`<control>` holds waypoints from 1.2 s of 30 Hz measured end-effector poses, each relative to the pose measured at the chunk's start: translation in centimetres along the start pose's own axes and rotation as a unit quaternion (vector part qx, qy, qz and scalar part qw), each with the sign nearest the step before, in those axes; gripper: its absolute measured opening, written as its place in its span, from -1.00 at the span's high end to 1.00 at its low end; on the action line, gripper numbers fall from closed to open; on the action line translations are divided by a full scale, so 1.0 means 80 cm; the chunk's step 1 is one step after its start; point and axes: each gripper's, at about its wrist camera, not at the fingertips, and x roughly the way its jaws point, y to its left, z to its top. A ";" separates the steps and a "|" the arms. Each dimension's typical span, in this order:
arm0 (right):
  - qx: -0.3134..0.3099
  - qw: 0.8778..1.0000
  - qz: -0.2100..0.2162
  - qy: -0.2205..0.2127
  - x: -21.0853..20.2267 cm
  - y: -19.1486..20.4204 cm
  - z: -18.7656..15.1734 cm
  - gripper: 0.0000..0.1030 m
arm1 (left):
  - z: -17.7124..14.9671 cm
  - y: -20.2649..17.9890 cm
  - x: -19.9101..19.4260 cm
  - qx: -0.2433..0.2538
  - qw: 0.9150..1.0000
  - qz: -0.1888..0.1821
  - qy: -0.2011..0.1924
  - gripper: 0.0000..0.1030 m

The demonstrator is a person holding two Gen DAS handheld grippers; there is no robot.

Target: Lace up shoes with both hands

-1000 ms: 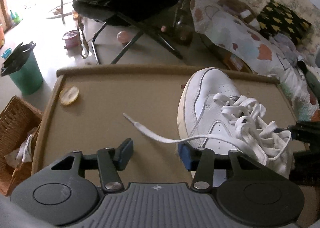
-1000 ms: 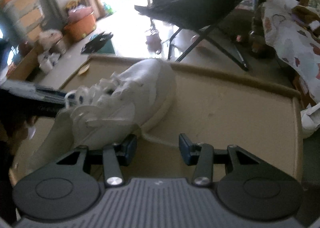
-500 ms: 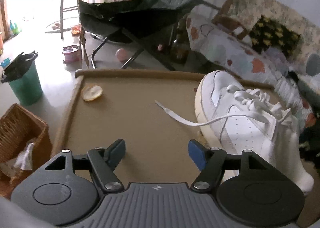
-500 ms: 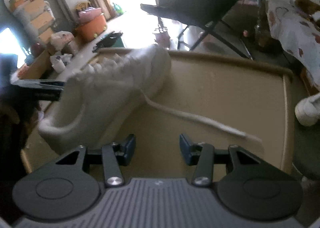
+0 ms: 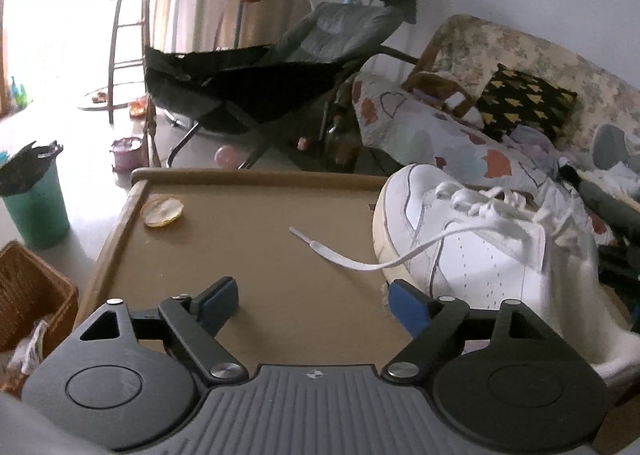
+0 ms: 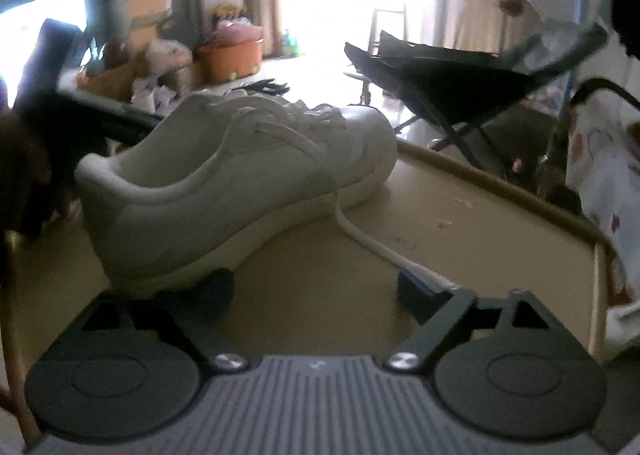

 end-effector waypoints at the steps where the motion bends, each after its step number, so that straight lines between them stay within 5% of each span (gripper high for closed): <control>1: 0.002 1.000 -0.002 0.000 0.000 0.000 0.000 -0.83 | -0.001 -0.001 -0.001 0.002 1.000 0.000 -0.001 -0.64; 6: 0.001 1.000 -0.001 0.006 -0.002 0.001 0.000 -0.99 | 0.001 0.005 -0.002 0.001 1.000 -0.002 0.000 -0.68; 12: -0.001 1.000 -0.001 0.007 -0.004 0.003 -0.003 -1.00 | -0.001 0.008 -0.007 -0.003 1.000 0.020 0.008 -0.98; 23: 0.014 1.000 -0.022 0.008 -0.007 0.004 -0.008 -1.00 | -0.010 -0.007 -0.020 0.046 0.996 0.063 0.035 -0.99; 36: 0.017 0.999 -0.026 0.007 -0.004 0.004 -0.010 -1.00 | -0.009 0.000 -0.030 0.048 0.996 0.066 0.034 -1.00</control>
